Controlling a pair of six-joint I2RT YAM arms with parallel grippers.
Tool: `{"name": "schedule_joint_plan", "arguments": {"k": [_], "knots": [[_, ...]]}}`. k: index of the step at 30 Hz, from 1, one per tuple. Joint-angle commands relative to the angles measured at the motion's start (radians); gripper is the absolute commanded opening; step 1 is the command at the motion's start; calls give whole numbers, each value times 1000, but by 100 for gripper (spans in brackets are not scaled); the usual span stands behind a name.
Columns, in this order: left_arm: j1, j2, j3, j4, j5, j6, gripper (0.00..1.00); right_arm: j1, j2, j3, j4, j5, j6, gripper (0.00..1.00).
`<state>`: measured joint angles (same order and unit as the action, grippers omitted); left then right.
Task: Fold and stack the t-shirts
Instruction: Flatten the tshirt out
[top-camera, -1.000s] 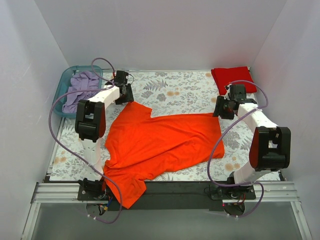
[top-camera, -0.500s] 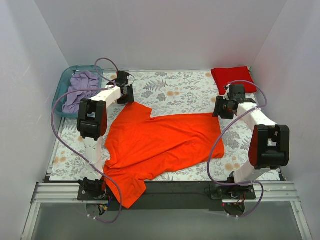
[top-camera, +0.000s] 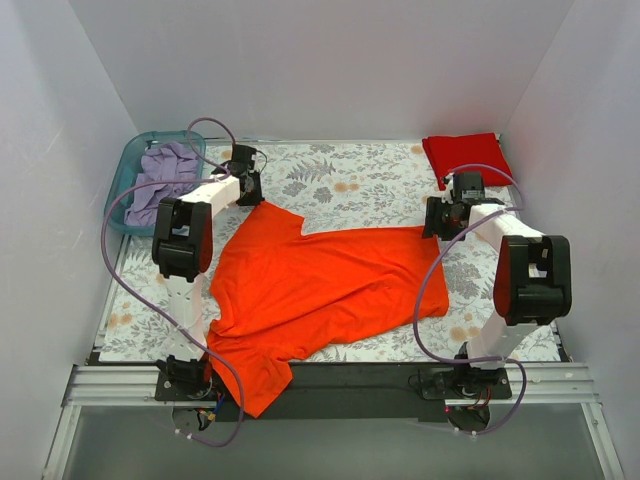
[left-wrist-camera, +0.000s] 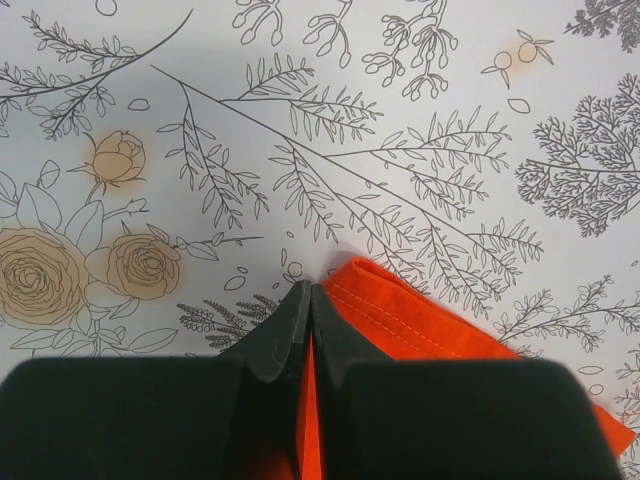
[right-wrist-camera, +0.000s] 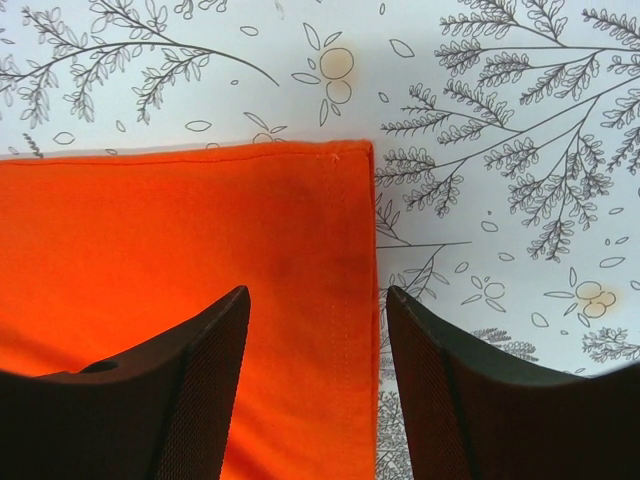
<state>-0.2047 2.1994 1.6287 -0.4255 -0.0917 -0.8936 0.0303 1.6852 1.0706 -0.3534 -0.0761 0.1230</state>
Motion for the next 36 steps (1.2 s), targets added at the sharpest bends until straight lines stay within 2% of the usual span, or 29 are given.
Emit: {"name": "schedule_joint_plan", "arguments": {"k": [1, 3, 4, 5, 8, 9, 13, 22, 36], "knots": [[-4, 45, -84, -53, 47, 12, 0, 2, 16, 25, 48, 21, -48, 64], [-7, 37, -79, -53, 49, 10, 0, 2, 21, 31, 50, 13, -54, 64], [-7, 33, -67, -55, 58, 10, 3, 2, 21, 34, 50, 7, -54, 64], [-7, 28, -60, -58, 61, 10, 12, 2, 21, 34, 50, 7, -54, 64], [-7, -10, -41, -59, 60, 5, 25, 2, 16, 32, 50, 6, -57, 64], [-6, -21, -40, -52, 49, 8, 34, 2, 13, 31, 48, 6, -59, 64], [2, -67, -20, -44, 36, 12, 46, 2, 2, 28, 50, 2, -59, 63], [4, -69, -15, -29, 147, 105, 47, 2, -13, 12, 60, -5, -59, 63], [-50, -3, -4, -39, -23, 202, 46, 2, -21, 0, 73, -5, -59, 63]]}}
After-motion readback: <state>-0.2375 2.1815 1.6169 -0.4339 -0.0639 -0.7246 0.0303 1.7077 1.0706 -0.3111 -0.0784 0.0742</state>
